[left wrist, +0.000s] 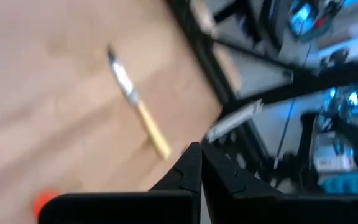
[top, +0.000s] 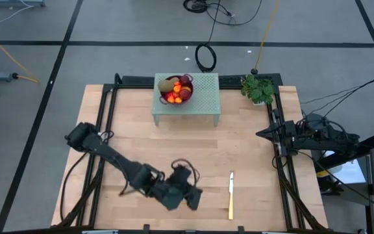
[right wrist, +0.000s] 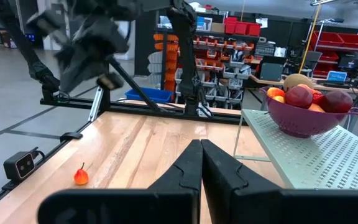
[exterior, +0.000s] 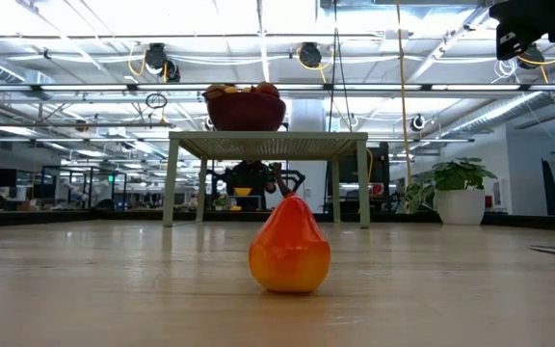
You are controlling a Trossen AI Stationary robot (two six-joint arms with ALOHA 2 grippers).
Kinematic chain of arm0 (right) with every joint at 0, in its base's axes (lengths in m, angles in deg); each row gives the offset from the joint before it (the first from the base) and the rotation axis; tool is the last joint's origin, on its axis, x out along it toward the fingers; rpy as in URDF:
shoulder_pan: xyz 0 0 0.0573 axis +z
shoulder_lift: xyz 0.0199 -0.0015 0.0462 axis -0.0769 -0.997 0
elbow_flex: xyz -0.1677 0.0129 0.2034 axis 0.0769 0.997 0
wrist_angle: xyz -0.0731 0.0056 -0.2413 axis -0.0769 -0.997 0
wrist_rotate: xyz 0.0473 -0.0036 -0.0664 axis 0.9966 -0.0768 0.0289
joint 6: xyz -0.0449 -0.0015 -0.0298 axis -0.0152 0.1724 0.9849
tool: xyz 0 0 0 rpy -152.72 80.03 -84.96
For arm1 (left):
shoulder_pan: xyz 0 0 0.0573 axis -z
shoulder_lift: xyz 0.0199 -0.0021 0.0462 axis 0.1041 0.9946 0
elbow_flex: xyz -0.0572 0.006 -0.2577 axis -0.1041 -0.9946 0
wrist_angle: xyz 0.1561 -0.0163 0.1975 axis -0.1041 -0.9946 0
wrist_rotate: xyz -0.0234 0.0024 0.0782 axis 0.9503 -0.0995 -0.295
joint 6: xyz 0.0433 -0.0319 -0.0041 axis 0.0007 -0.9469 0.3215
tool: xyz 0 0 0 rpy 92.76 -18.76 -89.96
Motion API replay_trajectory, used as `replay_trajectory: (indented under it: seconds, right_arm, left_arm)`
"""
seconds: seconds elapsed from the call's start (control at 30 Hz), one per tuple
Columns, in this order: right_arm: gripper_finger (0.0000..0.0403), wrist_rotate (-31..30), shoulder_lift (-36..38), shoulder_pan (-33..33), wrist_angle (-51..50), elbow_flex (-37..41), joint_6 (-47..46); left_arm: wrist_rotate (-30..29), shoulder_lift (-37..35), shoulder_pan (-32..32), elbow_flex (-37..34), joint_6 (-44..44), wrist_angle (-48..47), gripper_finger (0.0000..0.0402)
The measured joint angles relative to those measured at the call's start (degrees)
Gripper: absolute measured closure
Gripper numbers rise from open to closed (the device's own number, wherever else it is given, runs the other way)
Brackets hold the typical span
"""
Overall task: Pick & Place Fruit
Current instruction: Put the orange peach in the red strainer bowl on the shelf
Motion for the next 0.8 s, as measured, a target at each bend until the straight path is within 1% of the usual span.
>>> replay_trajectory:
  seconds: [0.17, 0.3, 0.53, 0.63, 0.8]
  right_arm:
    - [0.0403, -0.01, -0.01, 0.00, -0.11, 0.01, 0.01]
    - [0.0403, -0.01, -0.01, 0.02, -0.15, 0.00, 0.01]
    - [0.0403, -0.01, -0.01, 0.02, -0.33, 0.02, 0.02]
    - [0.0403, -0.01, -0.01, 0.00, -0.31, 0.02, 0.02]
    - [0.0403, -0.01, -0.01, 0.00, -0.34, 0.01, 0.02]
  left_arm:
    - [7.11, 3.53, 2.21, 0.00, -7.11, -1.98, 0.0400]
    - [11.07, 5.70, 3.16, 0.00, -12.39, -4.38, 0.0397]
    - [10.27, 6.41, 3.79, 0.00, -17.06, -10.58, 0.0400]
    - [9.28, 6.41, 3.56, 0.00, -15.27, -10.91, 0.0400]
    - [9.04, 7.50, 3.68, 0.09, -9.50, -11.39, 0.0401]
